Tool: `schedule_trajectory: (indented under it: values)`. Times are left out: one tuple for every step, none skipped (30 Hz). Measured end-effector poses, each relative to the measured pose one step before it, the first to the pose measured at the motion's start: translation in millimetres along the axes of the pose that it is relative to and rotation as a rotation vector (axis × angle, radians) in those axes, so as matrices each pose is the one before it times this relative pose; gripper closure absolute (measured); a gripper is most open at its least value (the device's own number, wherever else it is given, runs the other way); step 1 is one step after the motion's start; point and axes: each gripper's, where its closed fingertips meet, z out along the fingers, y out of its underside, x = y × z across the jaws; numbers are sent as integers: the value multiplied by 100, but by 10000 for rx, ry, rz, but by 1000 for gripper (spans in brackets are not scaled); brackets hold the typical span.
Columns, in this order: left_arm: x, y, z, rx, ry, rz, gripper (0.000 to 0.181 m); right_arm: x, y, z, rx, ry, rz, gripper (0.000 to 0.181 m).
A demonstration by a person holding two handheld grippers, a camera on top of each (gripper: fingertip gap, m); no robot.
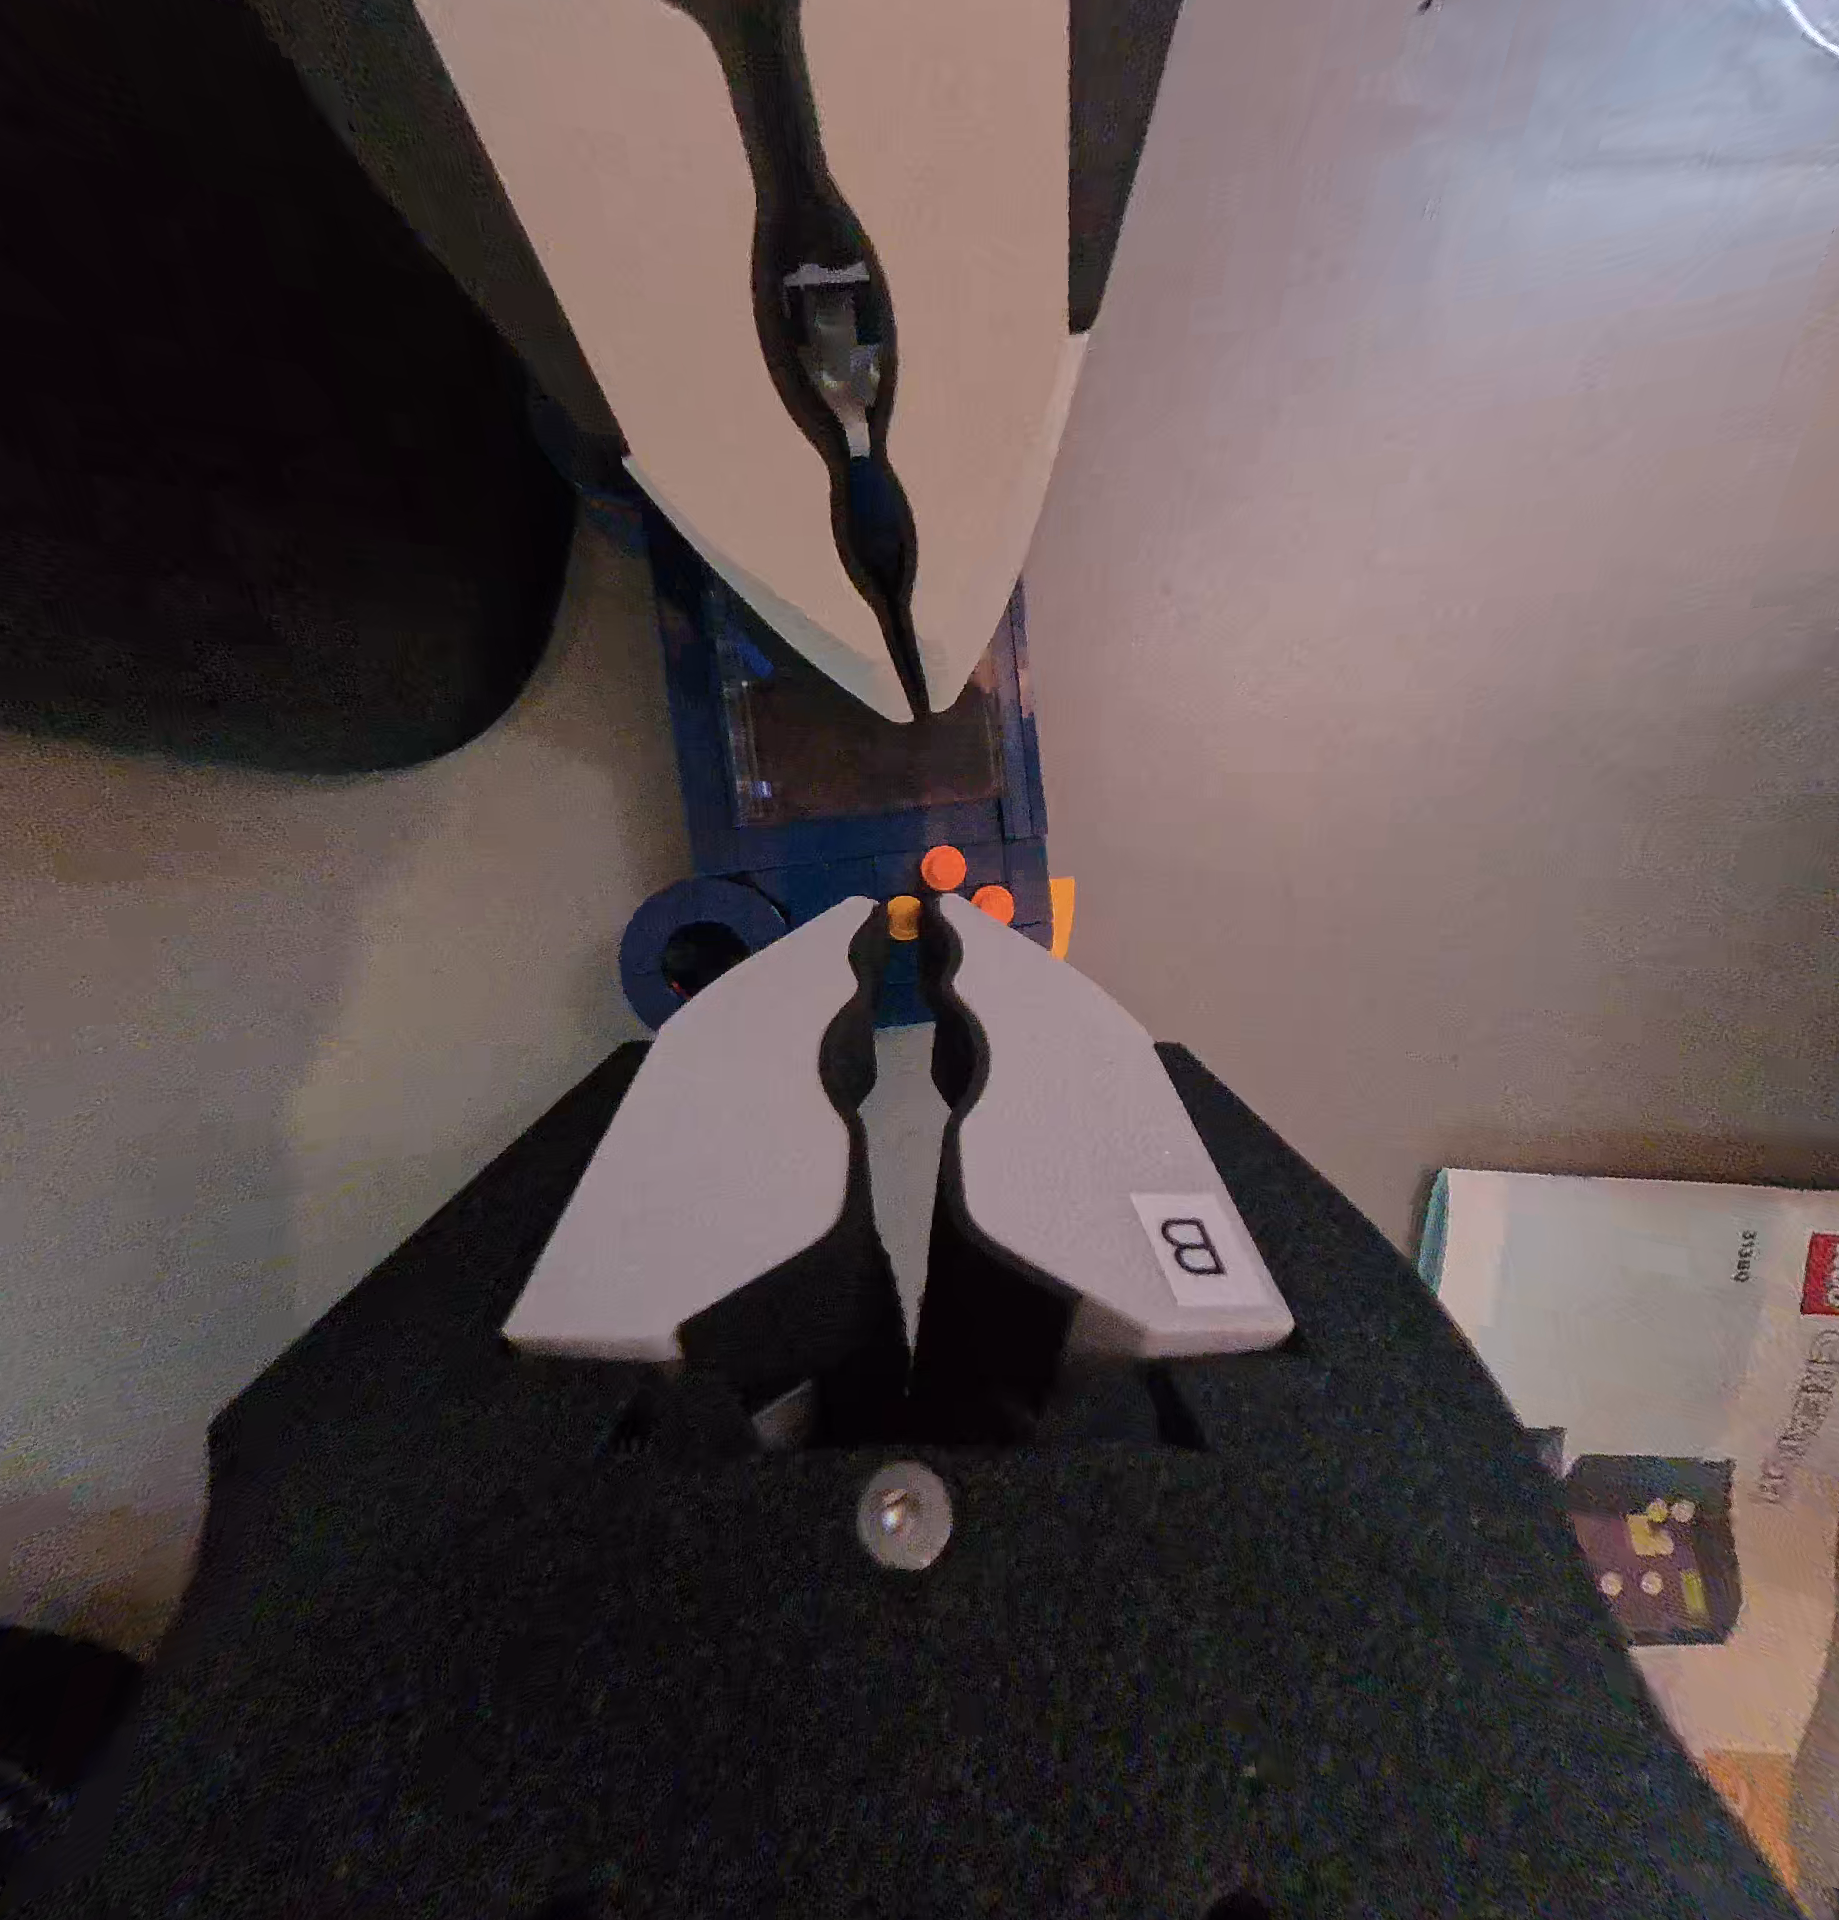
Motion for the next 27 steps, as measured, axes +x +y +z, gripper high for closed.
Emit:
schedule_trajectory:
  values:
    - [-2, 9, -2, -28, -27, 27, 181, 40, -38, -30, 279, 169, 227, 176]
    - [1, -12, 15, -19, -19, 37, 181, 68, -78, -95, 317, 163, 303, 176]
    - [-14, 2, -1, -1, -11, 0, 181, 261, -492, -454, 631, 282, 308, 176]
    - [-3, -10, 28, 13, 7, -27, 181, 421, -1518, -1143, 1302, 243, 546, 176]
    - [0, -34, 21, 43, 9, 7, 181, 325, -2072, -1491, 1434, 53, 678, 176]
    - [3, -14, 7, 12, 22, -37, 181, 381, -1112, -1169, 536, 261, 199, 176]
    - [-3, 2, -5, -20, 32, -60, 181, 270, -238, -798, -99, 321, -177, 176]
    - [-7, -7, 1, 10, 13, -48, 181, -120, 72, -499, -208, 79, -150, 176]
    - [3, -11, 0, 40, 9, -20, 181, -491, 239, -172, -224, -228, 34, 176]
    - [-4, -2, -3, 31, 26, -59, 181, -204, 318, 66, -185, 6, -34, 176]
    - [-3, -7, -5, 38, 48, -104, 181, -231, 415, 140, -213, -29, -64, 176]
    - [-13, -27, 11, 85, 52, -124, 181, -155, 258, 81, -82, 14, -53, 176]
    - [-2, -13, -6, 111, 63, -122, 181, -138, -62, -12, 117, 36, -5, 176]
    - [-2, -23, 5, 83, 50, -84, 181, -157, -158, -57, 150, 47, 8, 176]
    - [-19, 12, -34, 44, 32, -5, 181, 0, -52, -41, 21, 230, -111, 176]
    - [-133, 80, -105, -9, -11, -42, 181, 37, 30, -11, -76, 355, -269, 175]
    - [-310, 89, -222, -86, -71, -142, 177, 64, -59, 4, -60, 455, -353, 176]
    - [-381, -237, -376, 116, -59, -261, 172, 202, -235, -49, 18, 650, -465, 175]
    - [-372, -728, -542, 482, -1, -426, 169, 291, -377, -131, 34, 804, -567, 175]
    - [-83, -1250, -652, 871, 240, -603, 167, 272, -499, -180, -15, 877, -748, 175]
    - [199, -1517, -682, 1043, 447, -806, 165, 241, -784, -244, 80, 899, -780, 175]
    - [507, -1574, -593, 1028, 646, -909, 158, 248, -958, -259, 144, 836, -644, 175]
    - [713, -1367, -434, 865, 745, -915, 153, 182, -870, -228, 57, 722, -648, 175]
    - [781, -977, -245, 608, 756, -773, 150, 205, -722, -189, -59, 692, -723, 175]
    - [537, -797, -126, 516, 540, -621, 148, -25, -548, -77, -177, 438, -765, 175]
    - [316, -656, -78, 483, 342, -508, 147, 98, -431, -35, -214, 476, -732, 175]
    - [410, -517, -31, 398, 331, -348, 148, -101, -401, 31, -181, 253, -640, 175]
